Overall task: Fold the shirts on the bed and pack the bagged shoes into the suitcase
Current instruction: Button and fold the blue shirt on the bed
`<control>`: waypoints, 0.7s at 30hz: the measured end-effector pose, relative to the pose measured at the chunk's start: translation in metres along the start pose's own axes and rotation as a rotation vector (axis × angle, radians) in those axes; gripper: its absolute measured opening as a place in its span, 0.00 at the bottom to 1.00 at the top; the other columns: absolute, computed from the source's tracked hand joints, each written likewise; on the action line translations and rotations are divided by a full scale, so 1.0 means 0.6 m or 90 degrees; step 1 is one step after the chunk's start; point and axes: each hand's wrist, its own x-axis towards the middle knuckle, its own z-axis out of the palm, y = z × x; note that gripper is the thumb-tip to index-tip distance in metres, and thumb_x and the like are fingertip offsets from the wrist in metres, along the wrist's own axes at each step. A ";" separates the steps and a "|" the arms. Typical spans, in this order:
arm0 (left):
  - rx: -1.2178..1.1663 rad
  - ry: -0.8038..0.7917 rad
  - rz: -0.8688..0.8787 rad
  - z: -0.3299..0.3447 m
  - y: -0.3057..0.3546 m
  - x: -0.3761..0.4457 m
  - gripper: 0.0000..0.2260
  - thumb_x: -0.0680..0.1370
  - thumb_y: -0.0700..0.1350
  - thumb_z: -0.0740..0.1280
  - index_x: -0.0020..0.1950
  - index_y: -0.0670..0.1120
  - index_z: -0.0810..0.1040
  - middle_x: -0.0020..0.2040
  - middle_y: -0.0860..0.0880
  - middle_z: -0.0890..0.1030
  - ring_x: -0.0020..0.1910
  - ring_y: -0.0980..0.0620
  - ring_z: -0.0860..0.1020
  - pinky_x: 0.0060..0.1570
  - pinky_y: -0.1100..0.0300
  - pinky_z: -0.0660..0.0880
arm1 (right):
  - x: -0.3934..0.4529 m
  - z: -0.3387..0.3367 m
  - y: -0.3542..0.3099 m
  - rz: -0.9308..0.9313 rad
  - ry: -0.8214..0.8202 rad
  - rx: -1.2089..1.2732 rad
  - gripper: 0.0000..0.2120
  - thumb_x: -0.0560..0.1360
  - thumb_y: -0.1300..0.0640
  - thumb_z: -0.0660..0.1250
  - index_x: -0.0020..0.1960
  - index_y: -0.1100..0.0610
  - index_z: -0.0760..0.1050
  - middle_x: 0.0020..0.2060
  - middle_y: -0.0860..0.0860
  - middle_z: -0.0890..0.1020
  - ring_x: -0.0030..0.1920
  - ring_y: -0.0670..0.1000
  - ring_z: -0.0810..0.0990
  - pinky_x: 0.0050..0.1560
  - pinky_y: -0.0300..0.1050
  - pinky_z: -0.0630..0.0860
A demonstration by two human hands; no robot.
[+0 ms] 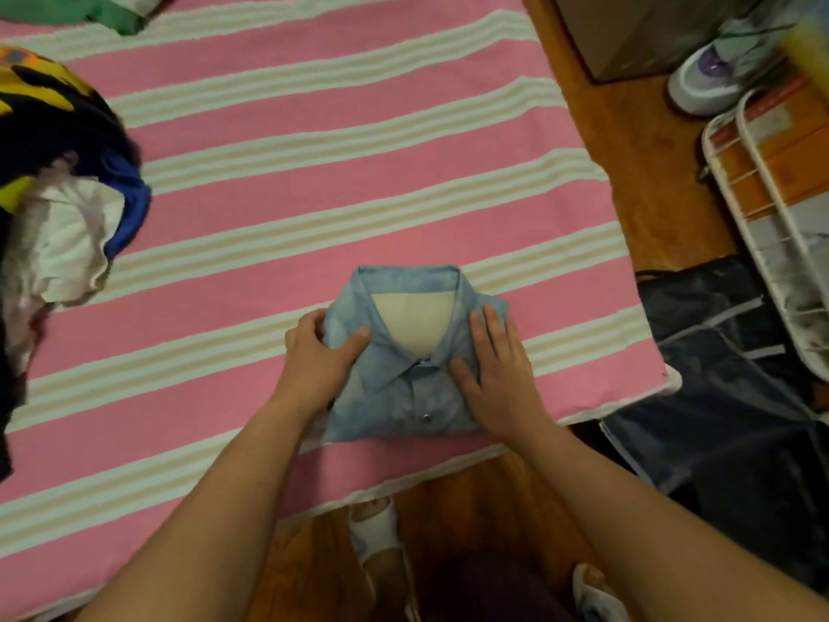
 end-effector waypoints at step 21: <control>-0.142 -0.321 -0.092 0.568 0.096 -0.367 0.05 0.83 0.41 0.64 0.58 0.43 0.74 0.51 0.42 0.84 0.48 0.46 0.85 0.44 0.52 0.83 | -0.431 -0.220 0.526 0.498 0.064 0.846 0.10 0.78 0.53 0.71 0.56 0.57 0.83 0.50 0.53 0.87 0.51 0.53 0.86 0.54 0.51 0.82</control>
